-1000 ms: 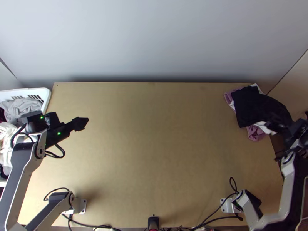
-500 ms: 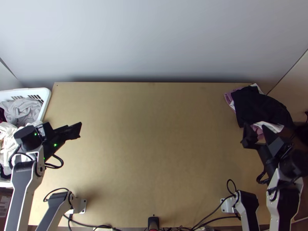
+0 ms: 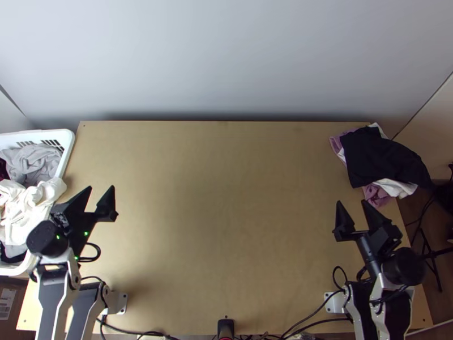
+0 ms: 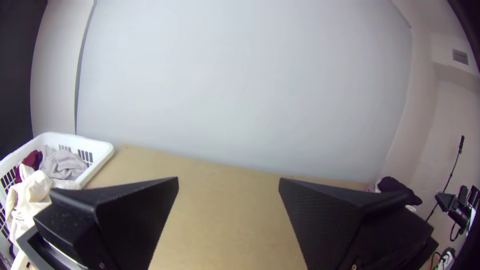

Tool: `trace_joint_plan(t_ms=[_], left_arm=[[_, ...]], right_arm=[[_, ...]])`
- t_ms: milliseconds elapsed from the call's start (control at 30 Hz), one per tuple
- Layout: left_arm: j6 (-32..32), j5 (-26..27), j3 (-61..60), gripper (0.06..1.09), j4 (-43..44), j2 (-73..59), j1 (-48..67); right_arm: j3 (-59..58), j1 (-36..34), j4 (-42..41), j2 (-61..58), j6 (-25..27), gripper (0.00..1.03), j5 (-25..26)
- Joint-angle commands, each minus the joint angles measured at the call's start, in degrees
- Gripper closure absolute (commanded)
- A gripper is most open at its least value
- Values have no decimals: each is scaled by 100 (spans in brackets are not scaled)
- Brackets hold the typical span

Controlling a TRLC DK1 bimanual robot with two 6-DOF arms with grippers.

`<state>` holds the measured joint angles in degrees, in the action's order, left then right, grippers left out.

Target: Fold the t-shirt

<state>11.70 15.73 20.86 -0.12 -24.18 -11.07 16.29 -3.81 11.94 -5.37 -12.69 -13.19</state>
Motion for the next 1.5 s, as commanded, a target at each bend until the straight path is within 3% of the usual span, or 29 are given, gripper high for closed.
trace_joint_plan(t_ms=[0,133,233,367,600,867,1000,1467], left_arm=[[-63,-307,-1146,11,1199,784,70],[-248,-342,-1603,11,1559,1206,140],[-248,-492,-1638,11,1260,1557,140],[34,-553,-1647,11,882,2120,149],[-195,-562,-1656,11,328,2418,202],[-388,-588,-1656,11,-1104,2401,237],[-388,-931,-1656,11,-1148,2427,219],[-388,-931,-1656,11,-1148,2418,228]], right_arm=[[-812,777,-729,554,73,5,502],[-900,1146,-922,572,355,5,844],[-1041,1155,-1194,572,715,5,853],[-1067,1216,-1265,572,733,5,897],[-1076,1278,-175,572,996,5,897],[-1093,1304,71,519,988,4,985],[-1093,1287,71,545,988,4,994],[-1093,1287,71,545,988,4,994]])
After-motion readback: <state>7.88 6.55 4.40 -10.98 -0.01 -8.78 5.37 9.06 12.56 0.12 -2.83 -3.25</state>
